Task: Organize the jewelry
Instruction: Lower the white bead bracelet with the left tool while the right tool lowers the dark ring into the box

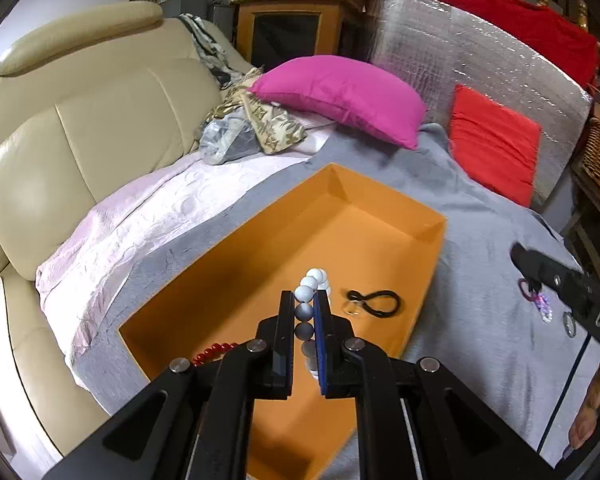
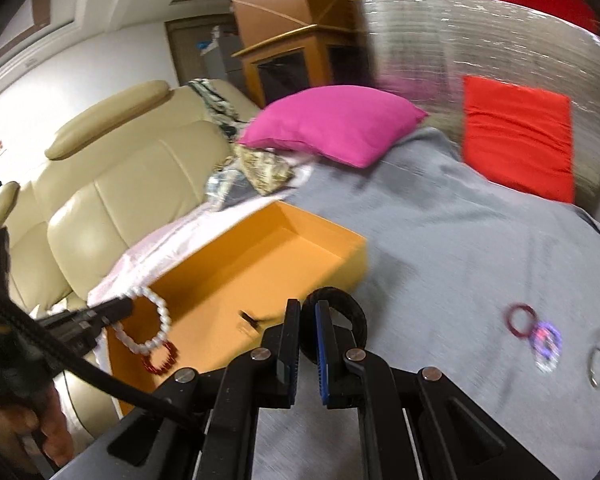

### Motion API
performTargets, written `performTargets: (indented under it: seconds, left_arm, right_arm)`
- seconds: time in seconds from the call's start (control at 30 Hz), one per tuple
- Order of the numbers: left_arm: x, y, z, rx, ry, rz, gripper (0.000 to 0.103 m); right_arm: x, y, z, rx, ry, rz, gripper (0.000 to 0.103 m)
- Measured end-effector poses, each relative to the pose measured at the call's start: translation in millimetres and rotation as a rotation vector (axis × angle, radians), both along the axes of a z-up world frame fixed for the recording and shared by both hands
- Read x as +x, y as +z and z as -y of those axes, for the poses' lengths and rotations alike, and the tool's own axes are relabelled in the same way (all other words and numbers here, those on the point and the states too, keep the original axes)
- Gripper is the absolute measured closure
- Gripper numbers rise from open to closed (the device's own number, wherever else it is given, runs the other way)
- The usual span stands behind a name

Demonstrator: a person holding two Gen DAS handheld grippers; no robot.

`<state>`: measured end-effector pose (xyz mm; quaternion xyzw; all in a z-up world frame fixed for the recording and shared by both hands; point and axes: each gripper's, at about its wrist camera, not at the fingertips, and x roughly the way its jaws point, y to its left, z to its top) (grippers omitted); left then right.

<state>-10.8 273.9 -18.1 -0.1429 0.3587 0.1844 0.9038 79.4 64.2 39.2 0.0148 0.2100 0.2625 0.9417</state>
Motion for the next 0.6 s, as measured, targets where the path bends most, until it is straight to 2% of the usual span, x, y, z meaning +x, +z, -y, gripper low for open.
performTargets:
  seconds: [0.27,0.6]
  left_arm:
    - [24.1,-27.5,-31.0,-0.032,0.033,-0.061,0.094]
    - [42.4,-50.0,-45.1,-0.061,0.041,-0.106,0.094]
  right_arm:
    - [55.0,7.6,-71.8,-0.040,0.065,-0.034,0.095]
    - [124.4,-12.8,-105.1,-0.104,0.069,-0.142,0.095]
